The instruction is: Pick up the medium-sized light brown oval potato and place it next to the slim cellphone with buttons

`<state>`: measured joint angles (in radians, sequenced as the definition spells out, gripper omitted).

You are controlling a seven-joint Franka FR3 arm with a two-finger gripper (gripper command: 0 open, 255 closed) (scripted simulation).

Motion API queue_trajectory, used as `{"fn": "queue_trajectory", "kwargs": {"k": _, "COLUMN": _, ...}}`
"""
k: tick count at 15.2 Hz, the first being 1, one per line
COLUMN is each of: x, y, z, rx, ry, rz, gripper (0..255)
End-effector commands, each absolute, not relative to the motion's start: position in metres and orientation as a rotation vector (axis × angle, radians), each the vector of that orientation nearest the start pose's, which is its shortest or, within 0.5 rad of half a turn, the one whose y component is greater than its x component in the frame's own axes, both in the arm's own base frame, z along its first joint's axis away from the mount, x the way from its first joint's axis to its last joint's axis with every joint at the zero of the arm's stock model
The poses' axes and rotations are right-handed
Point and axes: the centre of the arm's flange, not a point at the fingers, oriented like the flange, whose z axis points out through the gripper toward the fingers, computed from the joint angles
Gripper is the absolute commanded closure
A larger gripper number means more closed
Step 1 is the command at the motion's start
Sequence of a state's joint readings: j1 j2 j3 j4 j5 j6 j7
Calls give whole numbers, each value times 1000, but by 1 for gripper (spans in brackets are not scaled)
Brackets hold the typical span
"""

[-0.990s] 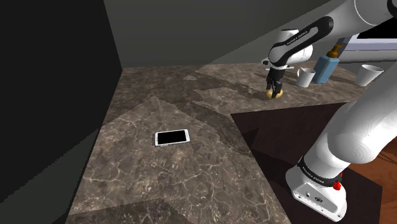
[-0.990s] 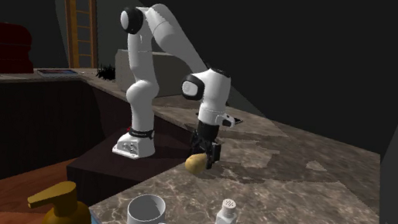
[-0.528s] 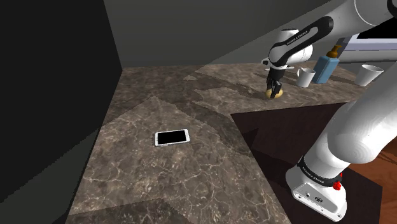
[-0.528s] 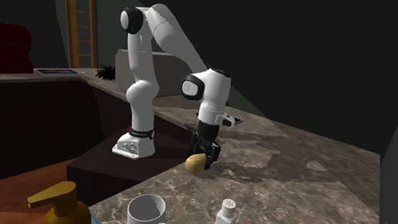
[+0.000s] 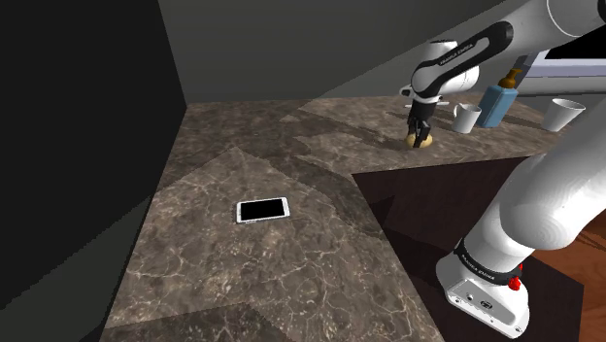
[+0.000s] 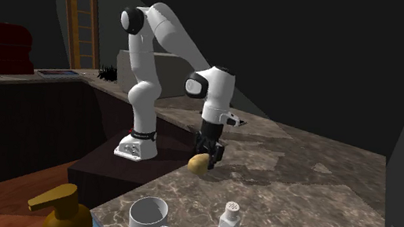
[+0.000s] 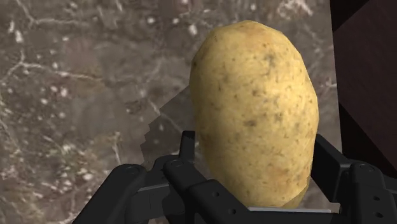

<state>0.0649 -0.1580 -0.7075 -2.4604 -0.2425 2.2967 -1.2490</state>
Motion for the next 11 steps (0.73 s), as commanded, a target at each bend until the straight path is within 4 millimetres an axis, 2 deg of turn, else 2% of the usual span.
{"fn": "queue_trajectory", "kwargs": {"k": 1, "x": 366, "y": -278, "z": 348, "rx": -2919, "ry": -1198, "rz": 129, "gripper": 255}}
{"fn": "queue_trajectory", "kwargs": {"k": 11, "x": 366, "y": -278, "z": 401, "rx": -2919, "ry": -1198, "rz": 129, "gripper": 255}}
